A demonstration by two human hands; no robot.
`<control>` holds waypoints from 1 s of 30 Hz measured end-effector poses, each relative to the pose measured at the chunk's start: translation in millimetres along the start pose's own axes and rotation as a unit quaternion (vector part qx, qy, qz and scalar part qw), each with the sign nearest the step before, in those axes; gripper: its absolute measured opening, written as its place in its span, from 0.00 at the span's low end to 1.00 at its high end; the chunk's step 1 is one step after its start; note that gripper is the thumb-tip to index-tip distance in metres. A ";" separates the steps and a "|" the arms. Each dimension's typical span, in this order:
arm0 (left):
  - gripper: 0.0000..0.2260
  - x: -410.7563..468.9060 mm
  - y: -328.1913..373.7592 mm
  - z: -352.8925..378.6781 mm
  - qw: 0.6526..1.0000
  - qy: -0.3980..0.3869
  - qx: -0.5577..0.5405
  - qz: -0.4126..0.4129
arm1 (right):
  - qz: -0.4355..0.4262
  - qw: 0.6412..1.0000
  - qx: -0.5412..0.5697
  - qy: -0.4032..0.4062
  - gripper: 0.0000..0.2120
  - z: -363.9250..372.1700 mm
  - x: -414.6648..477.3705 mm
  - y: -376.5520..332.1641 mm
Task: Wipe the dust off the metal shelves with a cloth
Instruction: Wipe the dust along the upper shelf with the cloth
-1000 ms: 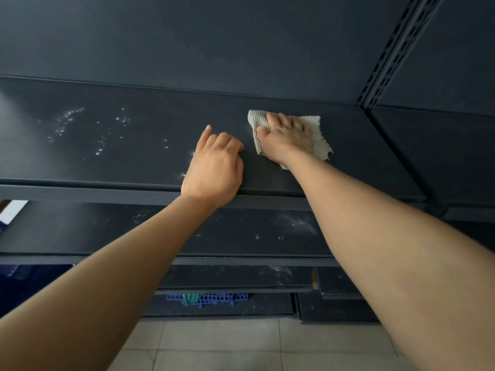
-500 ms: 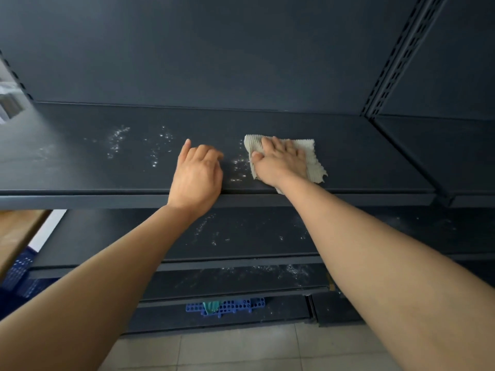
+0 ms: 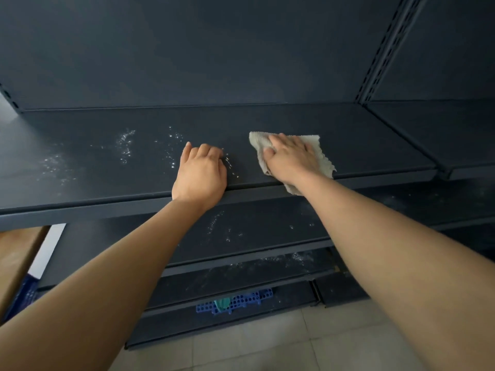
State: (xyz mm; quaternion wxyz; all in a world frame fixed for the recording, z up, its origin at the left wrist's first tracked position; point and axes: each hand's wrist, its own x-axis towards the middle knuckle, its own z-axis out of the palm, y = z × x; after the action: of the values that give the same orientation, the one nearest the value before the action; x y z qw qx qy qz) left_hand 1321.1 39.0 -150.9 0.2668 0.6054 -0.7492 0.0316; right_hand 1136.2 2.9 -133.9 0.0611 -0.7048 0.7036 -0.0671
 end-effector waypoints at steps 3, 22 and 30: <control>0.14 -1.7 0.6 -1.6 1.000 -0.002 0.006 0.000 | 0.069 0.998 -0.013 0.000 0.26 -4.6 -0.7 19.1; 0.15 3.2 9.8 -0.5 0.997 -0.051 0.062 -0.008 | 0.033 0.999 -0.030 -0.007 0.27 6.1 7.6 -29.3; 0.13 9.4 8.4 0.8 0.998 -0.025 0.046 -0.023 | -0.029 0.999 -0.028 -0.009 0.28 7.3 55.9 -29.2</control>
State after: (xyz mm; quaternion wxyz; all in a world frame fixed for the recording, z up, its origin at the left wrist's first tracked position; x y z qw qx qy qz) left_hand 1311.8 32.6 -145.2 0.2200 0.6351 -0.7391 0.0448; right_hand 1166.2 -53.0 -135.3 0.0459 -0.7270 0.6837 -0.0433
